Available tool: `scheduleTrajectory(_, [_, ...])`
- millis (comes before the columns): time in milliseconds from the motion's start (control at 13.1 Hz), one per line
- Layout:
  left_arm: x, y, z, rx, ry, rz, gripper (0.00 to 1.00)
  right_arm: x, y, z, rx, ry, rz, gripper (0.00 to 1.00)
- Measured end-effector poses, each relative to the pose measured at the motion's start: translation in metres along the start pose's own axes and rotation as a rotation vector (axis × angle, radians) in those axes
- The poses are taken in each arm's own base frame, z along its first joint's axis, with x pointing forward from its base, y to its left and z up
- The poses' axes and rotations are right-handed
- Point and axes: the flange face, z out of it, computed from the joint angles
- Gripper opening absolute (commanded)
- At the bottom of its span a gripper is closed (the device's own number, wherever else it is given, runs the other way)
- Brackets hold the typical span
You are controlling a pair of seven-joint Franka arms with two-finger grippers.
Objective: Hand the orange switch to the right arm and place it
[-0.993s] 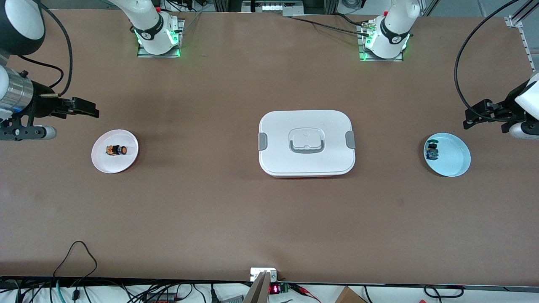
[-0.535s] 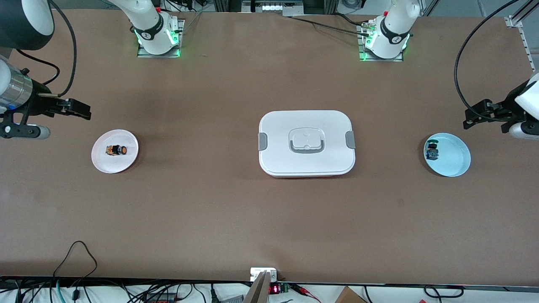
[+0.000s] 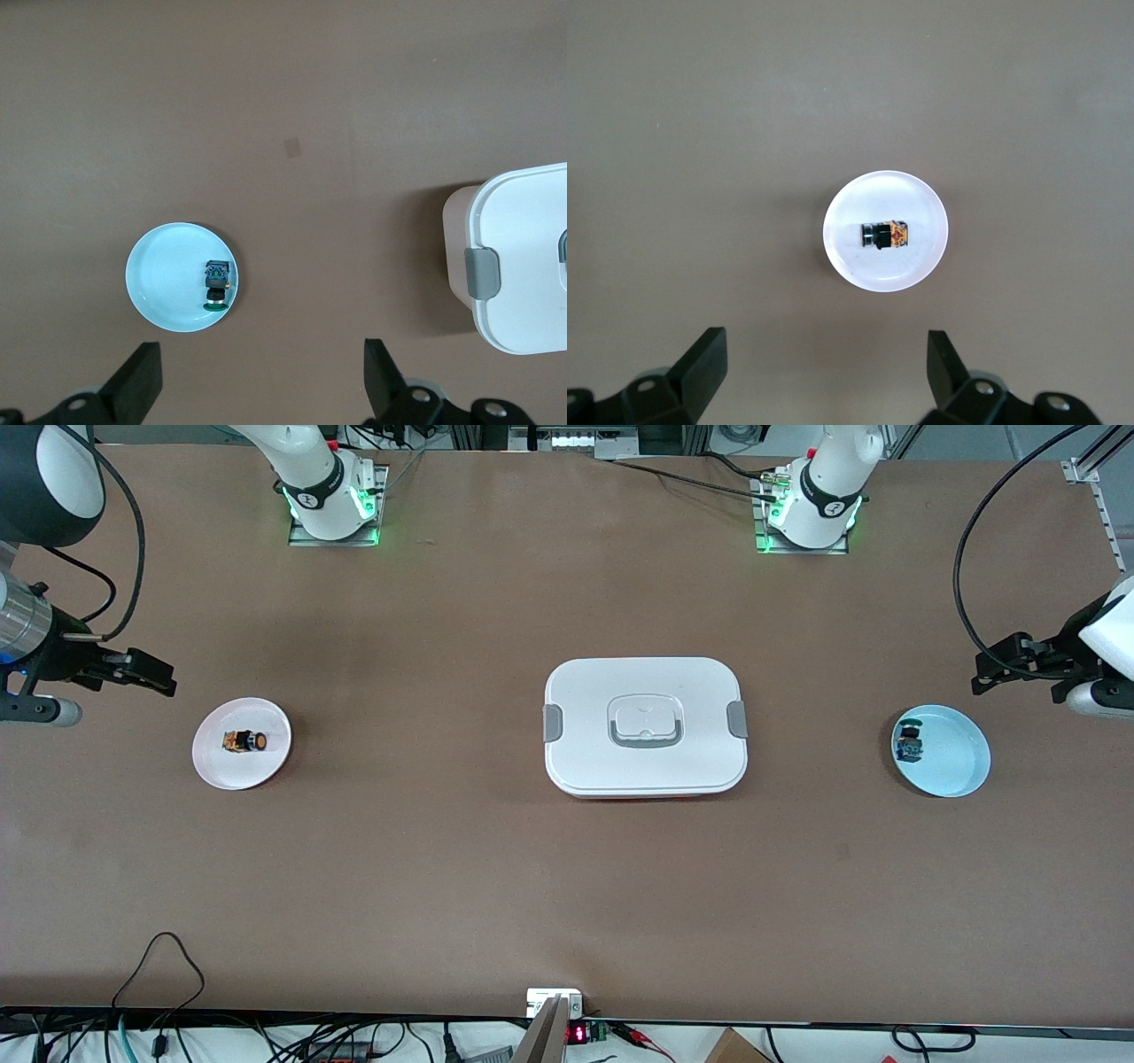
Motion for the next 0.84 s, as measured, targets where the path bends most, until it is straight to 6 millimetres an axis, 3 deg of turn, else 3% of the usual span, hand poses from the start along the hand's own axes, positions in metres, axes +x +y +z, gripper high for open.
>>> scheduleTrajectory(840, [-0.001, -0.003, 0.001, 0.0, -0.006, -0.007, 1.0, -0.018, -0.009, -0.015, 0.009, -0.028, -0.015, 1.0])
